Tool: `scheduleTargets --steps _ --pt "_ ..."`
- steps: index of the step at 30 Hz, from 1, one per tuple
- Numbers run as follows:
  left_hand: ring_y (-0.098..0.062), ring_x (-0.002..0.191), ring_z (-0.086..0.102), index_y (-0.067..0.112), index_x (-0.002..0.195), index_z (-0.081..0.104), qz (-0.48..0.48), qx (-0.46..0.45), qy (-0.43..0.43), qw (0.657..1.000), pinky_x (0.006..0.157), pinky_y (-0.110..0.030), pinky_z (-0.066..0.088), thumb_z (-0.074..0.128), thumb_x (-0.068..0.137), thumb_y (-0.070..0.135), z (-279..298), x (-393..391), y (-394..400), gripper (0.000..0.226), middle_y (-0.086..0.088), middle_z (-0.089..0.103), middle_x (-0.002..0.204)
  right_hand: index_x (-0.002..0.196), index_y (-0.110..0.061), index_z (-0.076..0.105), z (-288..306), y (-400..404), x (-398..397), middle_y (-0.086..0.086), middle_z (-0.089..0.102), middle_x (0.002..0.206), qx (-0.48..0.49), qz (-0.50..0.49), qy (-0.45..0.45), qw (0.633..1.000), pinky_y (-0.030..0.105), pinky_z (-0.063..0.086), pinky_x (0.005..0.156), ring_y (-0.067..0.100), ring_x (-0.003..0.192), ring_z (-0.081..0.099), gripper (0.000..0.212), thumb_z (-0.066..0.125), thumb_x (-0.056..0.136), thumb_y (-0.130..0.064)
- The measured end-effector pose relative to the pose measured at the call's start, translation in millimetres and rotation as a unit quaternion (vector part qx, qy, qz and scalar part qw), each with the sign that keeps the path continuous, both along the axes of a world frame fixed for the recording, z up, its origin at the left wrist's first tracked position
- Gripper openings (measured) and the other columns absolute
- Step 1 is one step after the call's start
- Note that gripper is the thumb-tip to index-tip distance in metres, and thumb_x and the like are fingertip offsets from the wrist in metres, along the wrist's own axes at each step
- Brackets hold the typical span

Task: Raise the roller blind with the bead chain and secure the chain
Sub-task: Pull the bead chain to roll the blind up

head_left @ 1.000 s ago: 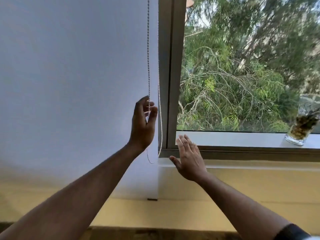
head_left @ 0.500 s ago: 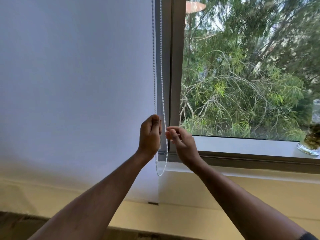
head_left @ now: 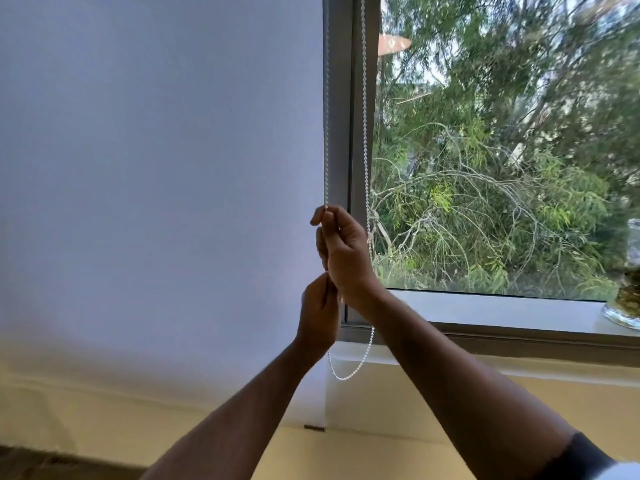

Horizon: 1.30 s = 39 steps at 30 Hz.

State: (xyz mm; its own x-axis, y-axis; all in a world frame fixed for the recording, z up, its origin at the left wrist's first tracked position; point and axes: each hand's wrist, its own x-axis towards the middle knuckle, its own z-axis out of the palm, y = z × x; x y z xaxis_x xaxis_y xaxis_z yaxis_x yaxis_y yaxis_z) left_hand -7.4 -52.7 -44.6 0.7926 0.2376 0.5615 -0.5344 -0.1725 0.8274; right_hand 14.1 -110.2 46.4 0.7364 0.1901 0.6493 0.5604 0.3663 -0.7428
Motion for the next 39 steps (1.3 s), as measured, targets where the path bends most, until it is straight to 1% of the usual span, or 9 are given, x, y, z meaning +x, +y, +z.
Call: scheduleTargets --steps 7,9,12,17,23,27,30,32,39 --pt "-0.004 0.060 0.052 0.015 0.073 0.059 -0.070 0.185 0.043 0.979 0.056 -0.021 0.042 0.049 0.099 0.002 -3 2 40 0.030 0.014 0.061 0.064 0.083 -0.036 0.057 -24 4 -10 -0.015 0.042 0.052 -0.098 -0.138 -0.055 0.984 0.017 0.028 0.047 0.002 0.047 0.030 0.031 0.044 0.104 -0.017" --pt "-0.002 0.071 0.061 0.020 0.087 0.062 -0.098 0.240 0.044 0.965 0.064 -0.019 0.050 0.053 0.095 0.006 2 -3 54 0.018 0.013 0.064 0.078 0.084 -0.036 0.055 -34 3 -14 -0.018 0.049 0.058 -0.137 -0.160 -0.066 0.975 0.016 0.030 0.050 0.002 0.050 0.036 0.030 0.044 0.103 -0.016" --pt "-0.009 0.098 0.067 0.019 0.109 0.061 -0.124 0.303 0.059 0.943 0.085 -0.026 0.058 0.057 0.093 -0.005 18 -7 75 0.030 0.003 0.068 0.103 0.085 -0.035 0.054 -59 2 -20 -0.022 0.056 0.067 -0.171 -0.183 -0.053 0.967 0.016 0.037 0.054 0.000 0.056 0.047 0.034 0.046 0.102 -0.007" --pt "-0.028 0.094 0.067 -0.007 0.119 0.061 -0.105 0.125 0.087 0.983 0.084 -0.030 0.057 0.043 0.103 -0.003 86 -9 85 0.025 -0.022 0.068 0.101 0.089 -0.031 0.057 -93 8 -28 -0.026 0.059 0.067 -0.209 -0.226 -0.048 0.950 0.023 0.032 0.049 0.004 0.048 0.039 0.031 0.045 0.099 -0.004" --pt "-0.028 0.095 0.071 0.010 0.116 0.063 -0.237 -0.039 0.078 0.968 0.092 -0.045 0.055 0.025 0.107 0.049 176 -18 75 0.055 -0.010 0.073 0.095 0.090 -0.030 0.055 -117 15 -36 -0.015 0.051 0.058 -0.285 -0.238 -0.057 0.927 0.029 0.030 0.048 0.012 0.046 0.037 0.028 0.045 0.099 -0.005" --pt "-0.018 0.073 0.065 0.016 0.101 0.067 -0.278 -0.054 0.092 0.955 0.071 -0.034 0.056 0.024 0.104 0.059 209 -18 66 0.060 -0.001 0.067 0.078 0.091 -0.029 0.055 -123 17 -42 -0.010 0.060 0.069 -0.329 -0.264 -0.092 0.902 0.036 0.039 0.045 0.023 0.046 0.049 0.023 0.047 0.101 -0.009" --pt "-0.012 0.049 0.026 0.023 0.063 0.046 -0.296 -0.080 0.105 0.946 0.045 -0.021 0.026 0.029 0.102 0.063 209 -17 64 0.059 0.004 0.039 0.057 0.093 -0.026 0.057 -124 15 -43 -0.001 0.070 0.079 -0.365 -0.290 -0.110 0.878 0.038 0.047 0.052 0.023 0.053 0.055 0.016 0.049 0.101 -0.015" --pt "-0.010 0.043 0.017 0.026 0.055 0.031 -0.283 -0.099 0.086 0.950 0.041 -0.019 0.017 0.029 0.103 0.060 198 -15 62 0.060 0.008 0.030 0.049 0.094 -0.021 0.059 -126 10 -42 -0.002 0.073 0.085 -0.394 -0.300 -0.120 0.861 0.039 0.050 0.057 0.031 0.062 0.062 0.014 0.048 0.100 -0.014" --pt "-0.007 0.033 0.022 0.026 0.049 0.036 -0.239 -0.085 0.012 0.967 0.040 -0.015 0.021 0.024 0.108 0.048 158 -17 50 0.065 0.010 0.033 0.040 0.096 -0.029 0.053 -141 -2 -34 -0.007 0.072 0.089 -0.449 -0.283 -0.038 0.847 0.040 0.049 0.063 0.032 0.077 0.064 0.012 0.047 0.101 -0.020"
